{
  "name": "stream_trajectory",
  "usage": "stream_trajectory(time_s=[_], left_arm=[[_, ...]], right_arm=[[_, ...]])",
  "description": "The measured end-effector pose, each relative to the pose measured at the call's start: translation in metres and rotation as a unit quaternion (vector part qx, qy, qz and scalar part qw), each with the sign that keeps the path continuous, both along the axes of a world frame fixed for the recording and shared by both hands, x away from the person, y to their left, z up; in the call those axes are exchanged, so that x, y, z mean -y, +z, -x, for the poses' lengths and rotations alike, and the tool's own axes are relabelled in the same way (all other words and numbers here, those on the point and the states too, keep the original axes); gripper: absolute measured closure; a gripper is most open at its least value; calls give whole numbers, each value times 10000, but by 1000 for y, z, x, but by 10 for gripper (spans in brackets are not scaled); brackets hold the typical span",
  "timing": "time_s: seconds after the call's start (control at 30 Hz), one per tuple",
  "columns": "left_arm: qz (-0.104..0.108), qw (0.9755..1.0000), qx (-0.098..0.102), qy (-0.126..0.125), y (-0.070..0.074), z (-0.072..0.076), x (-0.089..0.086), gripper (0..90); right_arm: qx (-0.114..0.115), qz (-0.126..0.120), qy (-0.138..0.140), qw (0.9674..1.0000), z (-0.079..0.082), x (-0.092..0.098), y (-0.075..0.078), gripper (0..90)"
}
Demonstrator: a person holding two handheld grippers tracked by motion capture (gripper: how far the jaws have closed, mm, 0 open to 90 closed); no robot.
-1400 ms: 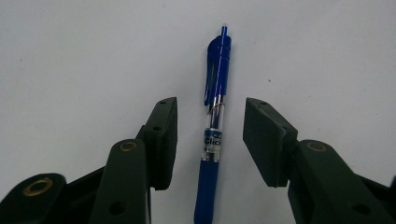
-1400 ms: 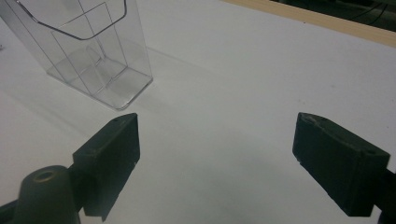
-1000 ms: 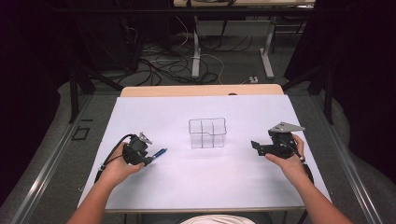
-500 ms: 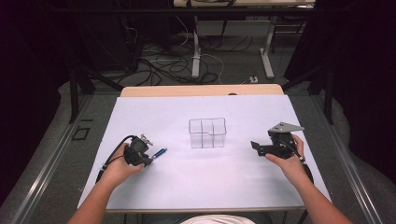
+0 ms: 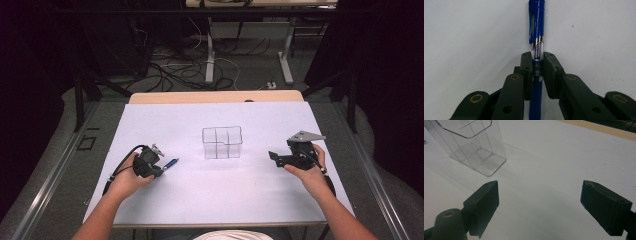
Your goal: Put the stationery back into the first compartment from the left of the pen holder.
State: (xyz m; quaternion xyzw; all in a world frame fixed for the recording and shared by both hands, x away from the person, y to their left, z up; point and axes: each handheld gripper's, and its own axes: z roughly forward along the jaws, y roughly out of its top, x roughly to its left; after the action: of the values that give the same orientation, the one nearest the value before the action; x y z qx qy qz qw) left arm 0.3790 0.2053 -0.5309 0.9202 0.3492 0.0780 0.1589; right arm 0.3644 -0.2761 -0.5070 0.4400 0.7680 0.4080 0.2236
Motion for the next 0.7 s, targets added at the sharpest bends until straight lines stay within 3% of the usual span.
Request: stream_trajectory(time_s=[0.4,0.6,0.7], left_arm=[[-1,9999,-140,7,3,-2,0,790],[167,9994,-222,202,9,0,0,790],[208,9994,-223,177,13,1,1,790]], right_arm=[[-4,-5,8,10000,0,-1,0,148],[4,-6,5,10000,0,-1,1,148],[-1,-22,-2,10000,0,-1,1,150]])
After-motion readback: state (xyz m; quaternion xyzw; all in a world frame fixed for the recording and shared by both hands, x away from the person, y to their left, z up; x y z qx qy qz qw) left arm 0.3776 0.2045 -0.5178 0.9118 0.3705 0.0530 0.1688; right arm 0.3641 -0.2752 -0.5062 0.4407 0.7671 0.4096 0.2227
